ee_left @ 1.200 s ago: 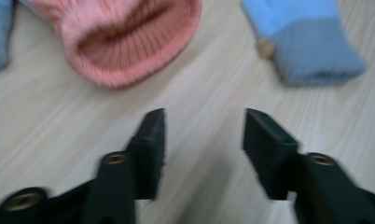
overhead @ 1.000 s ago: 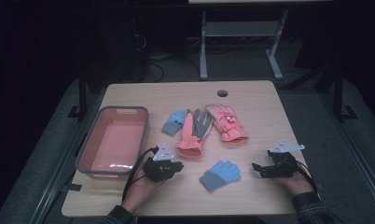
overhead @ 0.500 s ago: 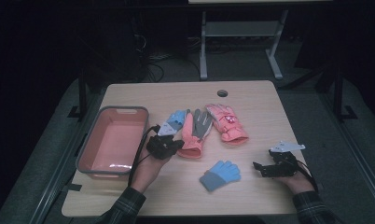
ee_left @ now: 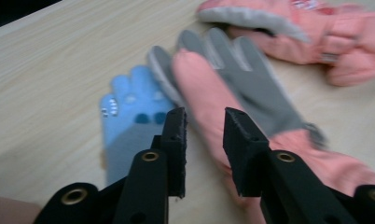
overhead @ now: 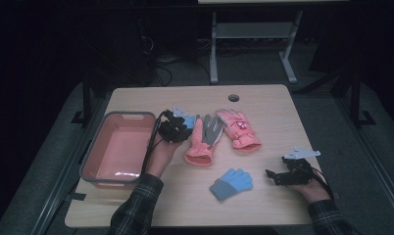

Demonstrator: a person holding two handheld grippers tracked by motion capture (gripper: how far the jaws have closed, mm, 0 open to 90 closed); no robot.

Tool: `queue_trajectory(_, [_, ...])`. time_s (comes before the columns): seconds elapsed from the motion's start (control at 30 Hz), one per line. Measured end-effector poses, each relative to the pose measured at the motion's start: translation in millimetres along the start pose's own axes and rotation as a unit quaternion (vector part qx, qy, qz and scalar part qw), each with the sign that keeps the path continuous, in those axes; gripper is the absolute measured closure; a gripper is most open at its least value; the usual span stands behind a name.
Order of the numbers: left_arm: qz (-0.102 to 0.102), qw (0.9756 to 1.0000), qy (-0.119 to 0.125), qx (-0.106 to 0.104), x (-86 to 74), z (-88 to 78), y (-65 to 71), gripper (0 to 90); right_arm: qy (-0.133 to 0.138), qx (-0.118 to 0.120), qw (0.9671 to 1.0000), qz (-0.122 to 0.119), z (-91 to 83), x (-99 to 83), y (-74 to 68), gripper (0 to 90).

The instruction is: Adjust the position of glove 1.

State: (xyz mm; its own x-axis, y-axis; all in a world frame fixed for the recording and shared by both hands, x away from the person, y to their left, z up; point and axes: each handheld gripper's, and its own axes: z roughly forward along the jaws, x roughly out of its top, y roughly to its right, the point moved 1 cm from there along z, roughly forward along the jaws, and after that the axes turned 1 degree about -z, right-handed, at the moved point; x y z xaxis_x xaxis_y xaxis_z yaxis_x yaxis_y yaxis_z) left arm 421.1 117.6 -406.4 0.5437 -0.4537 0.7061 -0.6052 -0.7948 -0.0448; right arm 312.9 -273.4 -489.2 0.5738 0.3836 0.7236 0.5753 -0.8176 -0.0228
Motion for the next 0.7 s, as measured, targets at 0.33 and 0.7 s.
queue_trajectory(0.33, [-0.012, 0.9985, -0.040, 0.036, 12.0, 35.7, -18.7, 65.6, 0.002, 0.003, 1.0000, 0.001, -0.6, -0.5, 0.8, 13.5])
queue_trajectory(0.7, [-0.027, 0.9938, -0.091, 0.059, 4.2, 67.5, -29.3, 64.1, 0.002, 0.004, 1.0000, 0.002, -0.6, -0.5, 1.0, 13.5])
